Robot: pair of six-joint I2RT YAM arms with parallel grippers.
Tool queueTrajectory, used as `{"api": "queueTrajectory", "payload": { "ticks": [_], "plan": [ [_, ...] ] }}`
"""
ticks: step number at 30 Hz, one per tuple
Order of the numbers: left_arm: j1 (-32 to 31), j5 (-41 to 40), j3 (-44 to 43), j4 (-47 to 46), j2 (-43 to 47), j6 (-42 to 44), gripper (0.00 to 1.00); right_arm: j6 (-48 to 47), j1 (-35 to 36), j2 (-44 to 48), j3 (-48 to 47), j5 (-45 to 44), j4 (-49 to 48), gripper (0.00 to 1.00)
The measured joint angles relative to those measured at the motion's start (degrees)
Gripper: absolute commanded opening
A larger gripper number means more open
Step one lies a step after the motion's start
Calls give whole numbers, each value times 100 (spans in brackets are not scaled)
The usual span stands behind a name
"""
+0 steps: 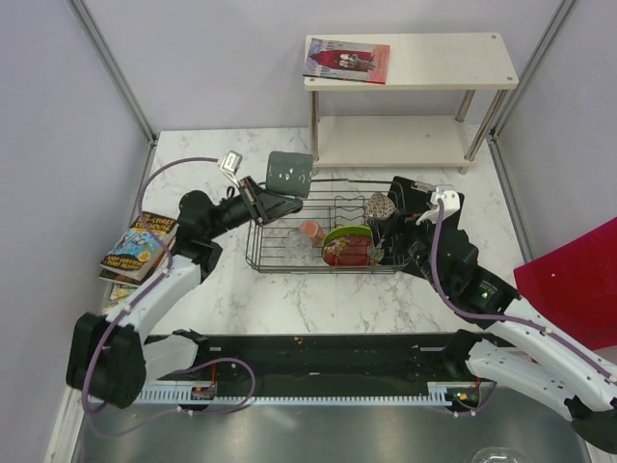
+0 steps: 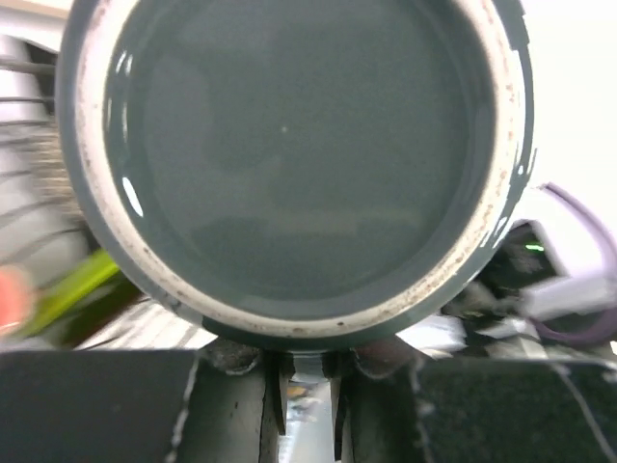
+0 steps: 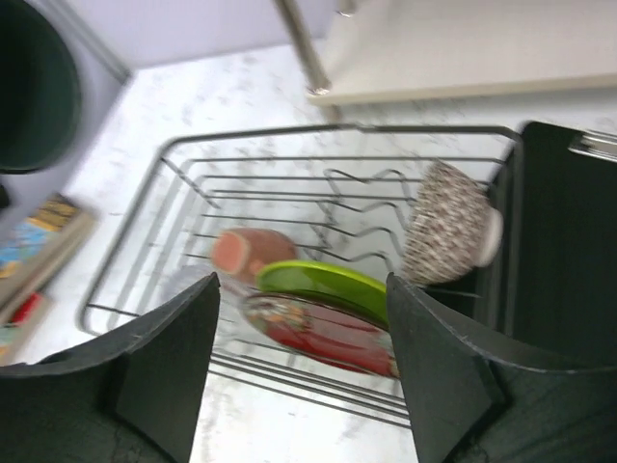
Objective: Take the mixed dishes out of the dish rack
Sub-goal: Place the cup at the center of the board.
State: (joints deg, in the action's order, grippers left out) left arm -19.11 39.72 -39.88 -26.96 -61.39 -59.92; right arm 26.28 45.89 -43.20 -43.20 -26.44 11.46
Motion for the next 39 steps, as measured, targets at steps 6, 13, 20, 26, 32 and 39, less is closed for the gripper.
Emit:
{"api": "queueTrajectory", "payload": {
  "ticks": [6,13,20,26,32,39],
  "plan": [
    [-24,699,160,-3075,-1255,-2413,2,275,0,44,0,1010,-890,91],
    [-24,999,227,-4068,-1351,-3355,2,514,2,-289,-2,1716,-1958,91],
    [-24,1215,319,-4391,-1187,-3519,2,678,0,-1156,-297,2092,-2787,89],
    [-24,1342,525,-4395,-1043,-3541,2,761,-4,-1646,-527,2282,-3318,85],
    [-31,1353,601,-4404,-988,-3552,2,859,-59,-2190,-994,2457,-3654,77],
    [-31,1403,647,-4404,-903,-3613,2,1110,-188,-2778,-1128,2796,-3851,72]
  ]
}}
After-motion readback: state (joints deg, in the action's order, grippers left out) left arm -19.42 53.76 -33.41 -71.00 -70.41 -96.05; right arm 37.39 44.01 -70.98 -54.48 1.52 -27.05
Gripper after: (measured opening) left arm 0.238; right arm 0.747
